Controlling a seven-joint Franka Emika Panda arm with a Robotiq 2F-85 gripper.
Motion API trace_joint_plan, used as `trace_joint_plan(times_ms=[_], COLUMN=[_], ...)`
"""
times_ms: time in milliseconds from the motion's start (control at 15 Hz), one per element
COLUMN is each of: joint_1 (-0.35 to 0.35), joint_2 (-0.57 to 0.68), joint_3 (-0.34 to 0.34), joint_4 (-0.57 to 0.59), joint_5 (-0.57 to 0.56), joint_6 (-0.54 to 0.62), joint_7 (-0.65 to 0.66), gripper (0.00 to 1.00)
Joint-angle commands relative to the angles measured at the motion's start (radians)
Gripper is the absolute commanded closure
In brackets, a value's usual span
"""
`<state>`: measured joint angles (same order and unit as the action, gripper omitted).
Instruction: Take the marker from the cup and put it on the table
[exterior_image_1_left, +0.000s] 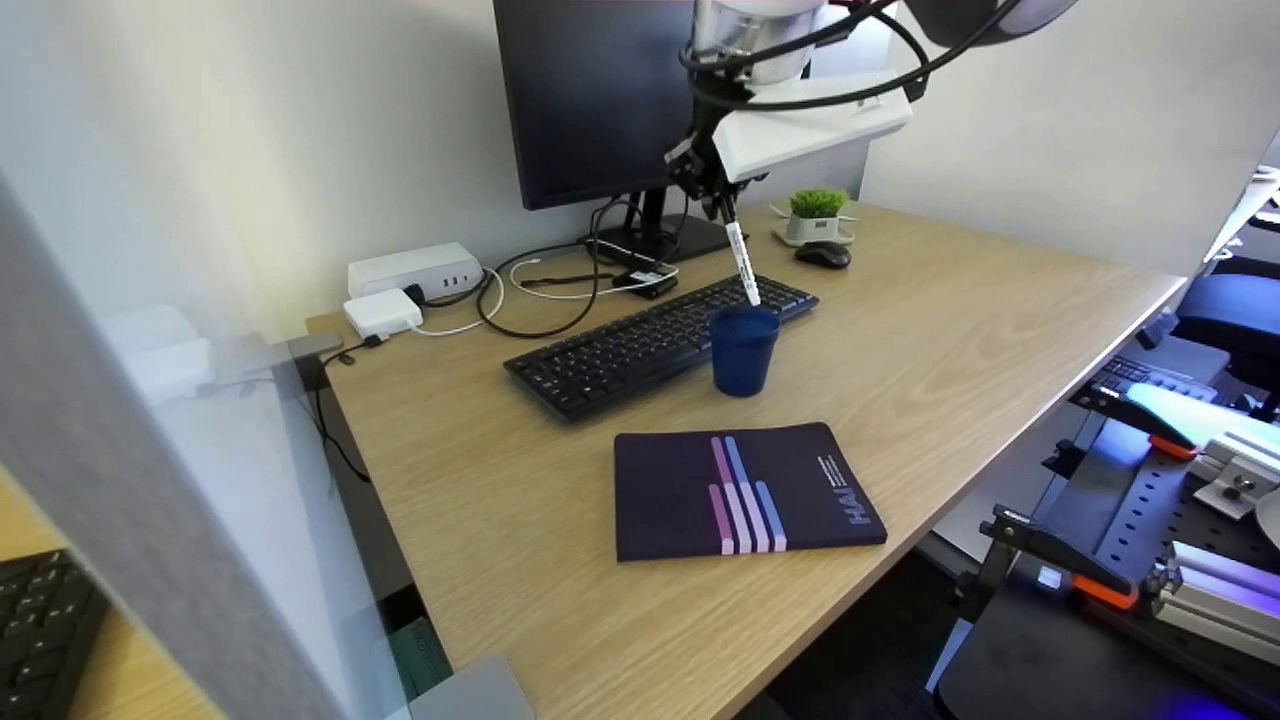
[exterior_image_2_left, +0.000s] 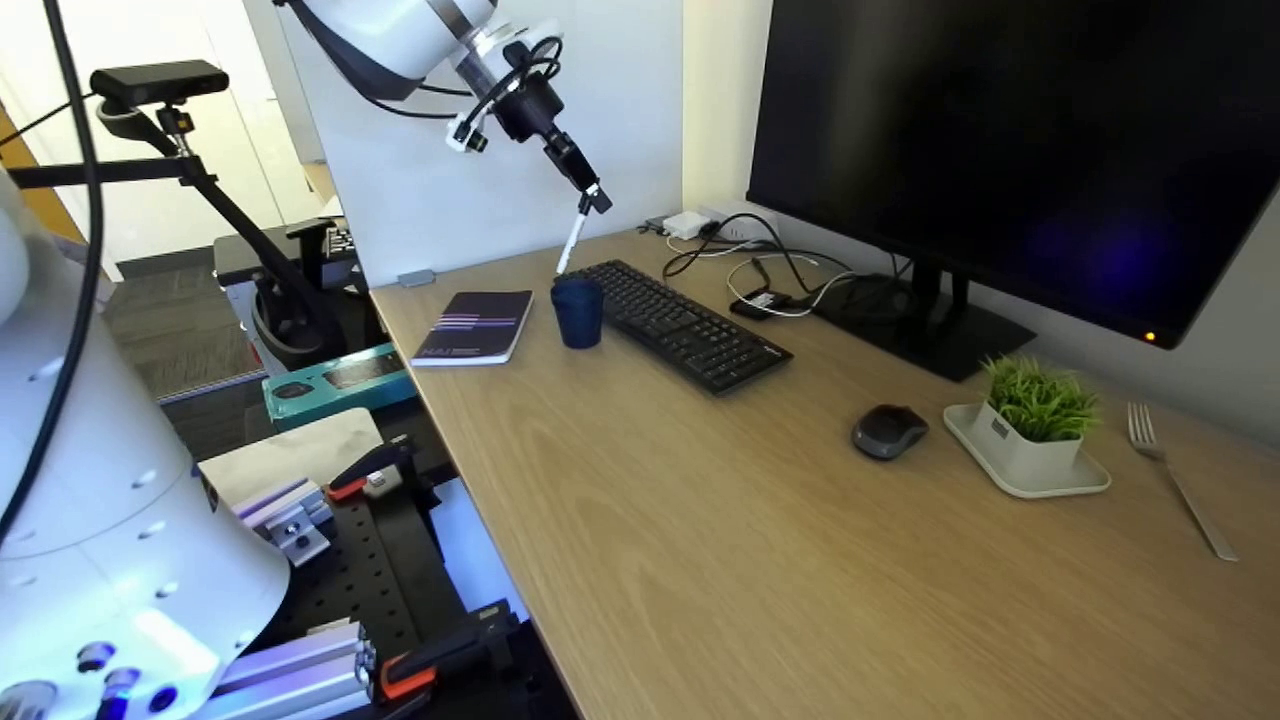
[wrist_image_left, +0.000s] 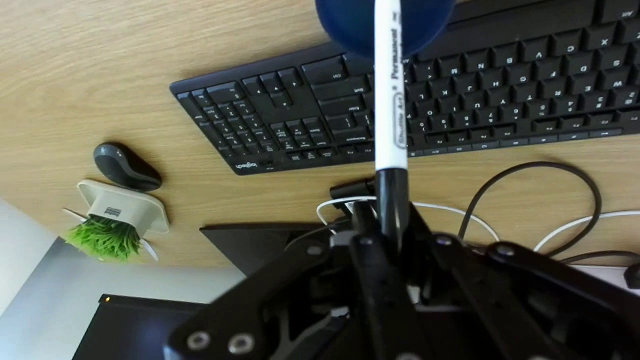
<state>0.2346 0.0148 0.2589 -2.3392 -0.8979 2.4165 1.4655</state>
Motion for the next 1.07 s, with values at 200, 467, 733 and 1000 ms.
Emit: trace_joint_plan(times_ms=[200, 467, 733, 1000], joint_1=[-0.007, -0.053, -0.122, -0.187], joint_2=[-0.145, -0.202, -0.240, -0.274], joint_3=[-0.025, -0.091, -0.154, -0.206], joint_4=[-0.049, -0.094, -0.149, -0.204], joint_5=[0.244, 0.467, 0.614, 0.698], joint_6=[-0.032, -0.020, -0.040, -0.059], joint_7=[-0.265, -0.493, -0.689, -0.839], gripper=[0.96, 0.96, 0.96, 0.96])
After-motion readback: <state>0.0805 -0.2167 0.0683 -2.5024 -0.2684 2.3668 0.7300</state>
